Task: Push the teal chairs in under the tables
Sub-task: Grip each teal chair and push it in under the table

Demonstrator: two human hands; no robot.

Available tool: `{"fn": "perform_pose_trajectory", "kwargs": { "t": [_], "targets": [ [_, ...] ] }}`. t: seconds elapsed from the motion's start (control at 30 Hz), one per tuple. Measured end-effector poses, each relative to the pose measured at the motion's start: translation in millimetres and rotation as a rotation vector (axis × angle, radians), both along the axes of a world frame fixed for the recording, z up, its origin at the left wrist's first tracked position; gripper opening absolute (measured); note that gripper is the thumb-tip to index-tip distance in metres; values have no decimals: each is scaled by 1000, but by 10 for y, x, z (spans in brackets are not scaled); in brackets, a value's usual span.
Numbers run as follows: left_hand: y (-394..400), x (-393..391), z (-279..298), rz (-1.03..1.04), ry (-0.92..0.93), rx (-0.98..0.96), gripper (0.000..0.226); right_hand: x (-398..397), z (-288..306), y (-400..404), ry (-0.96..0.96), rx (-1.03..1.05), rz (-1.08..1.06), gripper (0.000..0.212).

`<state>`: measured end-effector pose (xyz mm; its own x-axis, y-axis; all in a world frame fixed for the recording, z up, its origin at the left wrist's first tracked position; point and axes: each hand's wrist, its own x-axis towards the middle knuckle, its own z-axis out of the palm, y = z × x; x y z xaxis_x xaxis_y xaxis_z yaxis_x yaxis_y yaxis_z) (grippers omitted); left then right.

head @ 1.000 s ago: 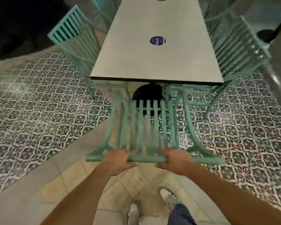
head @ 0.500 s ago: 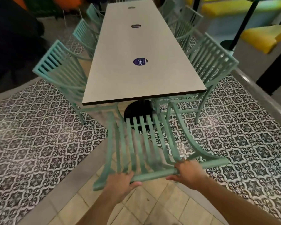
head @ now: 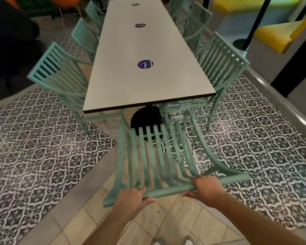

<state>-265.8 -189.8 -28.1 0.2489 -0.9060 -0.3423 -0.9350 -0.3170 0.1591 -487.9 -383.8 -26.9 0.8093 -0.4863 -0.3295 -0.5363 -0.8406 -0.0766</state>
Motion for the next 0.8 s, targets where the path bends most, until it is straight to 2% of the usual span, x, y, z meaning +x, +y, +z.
{"fn": "perform_pose_trajectory", "kwargs": {
  "t": [0.23,0.43,0.5,0.57,0.63,0.8],
  "targets": [
    [19,-11,-77,19,15,-14,114,-29,-11,5,3,-18,-1,90],
    [44,23,-16,-34,-4,10,113,-37,-71,55,46,-19,-14,91],
    [44,-3,41,-22,1,39,95,-41,-38,84,54,-22,-29,86],
    [58,79,72,118,29,4,63,-39,3,108,71,-24,-36,79],
    [121,258,146,255,39,-13,49,-35,9,126,90,-24,-38,74],
    [360,323,223,84,-36,37,70,-29,-31,112,49,-40,-29,86]
  ]
}}
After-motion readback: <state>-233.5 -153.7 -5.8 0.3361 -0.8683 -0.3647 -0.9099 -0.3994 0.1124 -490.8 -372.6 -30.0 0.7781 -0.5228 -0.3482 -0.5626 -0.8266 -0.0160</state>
